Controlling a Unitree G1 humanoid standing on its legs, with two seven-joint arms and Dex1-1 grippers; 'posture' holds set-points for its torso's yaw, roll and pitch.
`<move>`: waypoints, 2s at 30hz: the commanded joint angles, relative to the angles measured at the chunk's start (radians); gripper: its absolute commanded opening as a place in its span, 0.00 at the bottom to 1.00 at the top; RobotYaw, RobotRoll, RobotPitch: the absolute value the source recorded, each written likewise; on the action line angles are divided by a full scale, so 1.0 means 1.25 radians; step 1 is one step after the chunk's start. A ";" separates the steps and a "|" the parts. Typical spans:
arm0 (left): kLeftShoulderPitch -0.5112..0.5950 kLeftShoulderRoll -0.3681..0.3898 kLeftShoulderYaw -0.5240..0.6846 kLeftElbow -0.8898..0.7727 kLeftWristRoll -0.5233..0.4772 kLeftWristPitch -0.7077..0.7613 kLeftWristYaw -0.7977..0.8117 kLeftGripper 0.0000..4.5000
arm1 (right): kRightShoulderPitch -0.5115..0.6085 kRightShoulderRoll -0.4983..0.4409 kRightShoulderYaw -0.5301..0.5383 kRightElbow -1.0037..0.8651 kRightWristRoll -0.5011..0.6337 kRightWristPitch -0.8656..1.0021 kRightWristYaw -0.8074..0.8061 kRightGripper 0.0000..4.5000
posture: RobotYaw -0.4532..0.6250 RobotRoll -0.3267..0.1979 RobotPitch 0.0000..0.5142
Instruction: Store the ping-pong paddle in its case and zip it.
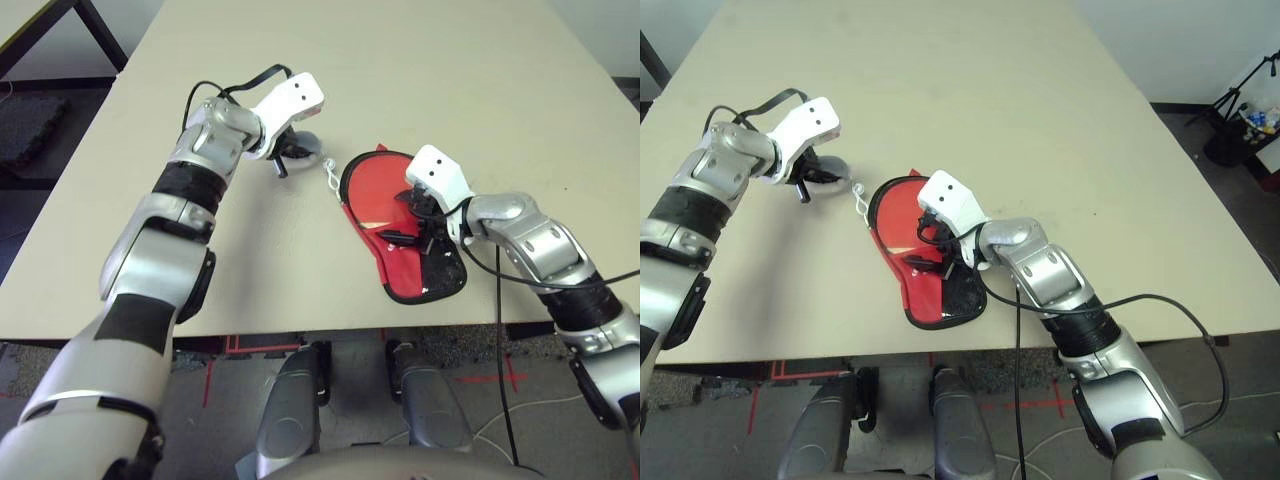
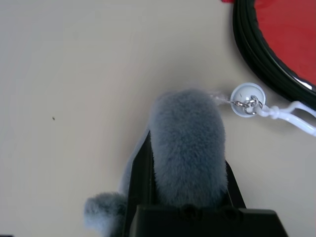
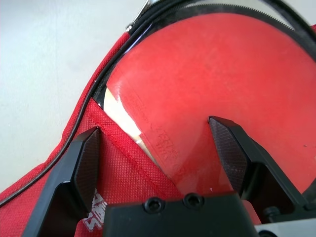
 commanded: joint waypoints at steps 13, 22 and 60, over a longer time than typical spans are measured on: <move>-0.130 -0.052 0.014 0.190 0.057 -0.088 0.175 0.12 | 0.043 -0.052 0.070 -0.014 0.002 0.205 0.034 1.00 | 0.34 0.62 0.45; -0.142 -0.127 0.007 0.249 0.099 -0.123 0.294 0.12 | 0.041 -0.039 0.075 -0.018 0.009 0.208 0.030 1.00 | 0.34 0.62 0.48; -0.190 -0.327 -0.005 0.289 0.235 -0.166 0.531 0.12 | 0.057 0.066 0.097 -0.090 0.028 0.288 -0.041 1.00 | 0.07 0.62 0.52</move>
